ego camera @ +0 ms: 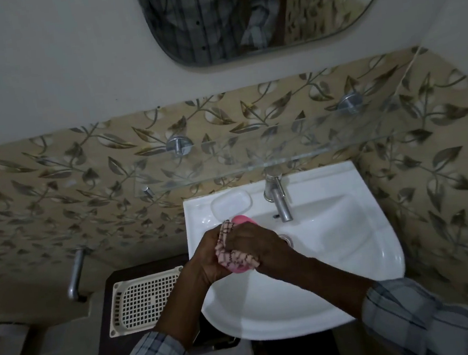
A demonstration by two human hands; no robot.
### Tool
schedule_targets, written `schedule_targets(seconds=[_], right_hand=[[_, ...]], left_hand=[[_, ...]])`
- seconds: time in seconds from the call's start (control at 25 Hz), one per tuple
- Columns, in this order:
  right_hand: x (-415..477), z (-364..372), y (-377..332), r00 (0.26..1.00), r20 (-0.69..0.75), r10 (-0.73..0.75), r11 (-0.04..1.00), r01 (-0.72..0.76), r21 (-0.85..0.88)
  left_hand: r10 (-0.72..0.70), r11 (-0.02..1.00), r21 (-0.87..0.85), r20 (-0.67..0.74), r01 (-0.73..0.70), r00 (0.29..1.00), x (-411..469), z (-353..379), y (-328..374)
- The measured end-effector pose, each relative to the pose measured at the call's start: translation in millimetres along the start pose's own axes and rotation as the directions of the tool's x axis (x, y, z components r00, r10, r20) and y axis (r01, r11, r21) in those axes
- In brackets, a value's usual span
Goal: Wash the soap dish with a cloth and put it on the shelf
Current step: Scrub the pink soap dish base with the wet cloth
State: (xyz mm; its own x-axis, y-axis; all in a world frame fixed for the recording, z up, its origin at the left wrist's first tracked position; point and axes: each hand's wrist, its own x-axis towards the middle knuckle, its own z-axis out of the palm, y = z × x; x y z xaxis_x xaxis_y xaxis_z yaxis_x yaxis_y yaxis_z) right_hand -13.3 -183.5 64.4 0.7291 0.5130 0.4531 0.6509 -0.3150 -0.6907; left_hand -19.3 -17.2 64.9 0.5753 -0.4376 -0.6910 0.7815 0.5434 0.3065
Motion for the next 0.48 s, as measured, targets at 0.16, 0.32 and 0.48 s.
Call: schedule_targets(seconds=[0.16,0.32,0.48], right_hand=[[10,7,-4,0.991,-0.058,0.122,0.991,-0.124,-0.04],[14,9,-5,0.986,-0.018,0.168,0.974,-0.169,-0.15],[23,13,-11,0.86,-0.096,0.501,0.843,-0.511,-0.171]], left_hand=[[0.034,0.998,0.05,-0.018,-0.033,0.999,-6,-2,5],[0.079,0.992,0.098,-0.056,-0.073,0.995,-4,-4,4],[0.188,0.974,0.152,-0.108,-0.171,0.976,0,-7,5]])
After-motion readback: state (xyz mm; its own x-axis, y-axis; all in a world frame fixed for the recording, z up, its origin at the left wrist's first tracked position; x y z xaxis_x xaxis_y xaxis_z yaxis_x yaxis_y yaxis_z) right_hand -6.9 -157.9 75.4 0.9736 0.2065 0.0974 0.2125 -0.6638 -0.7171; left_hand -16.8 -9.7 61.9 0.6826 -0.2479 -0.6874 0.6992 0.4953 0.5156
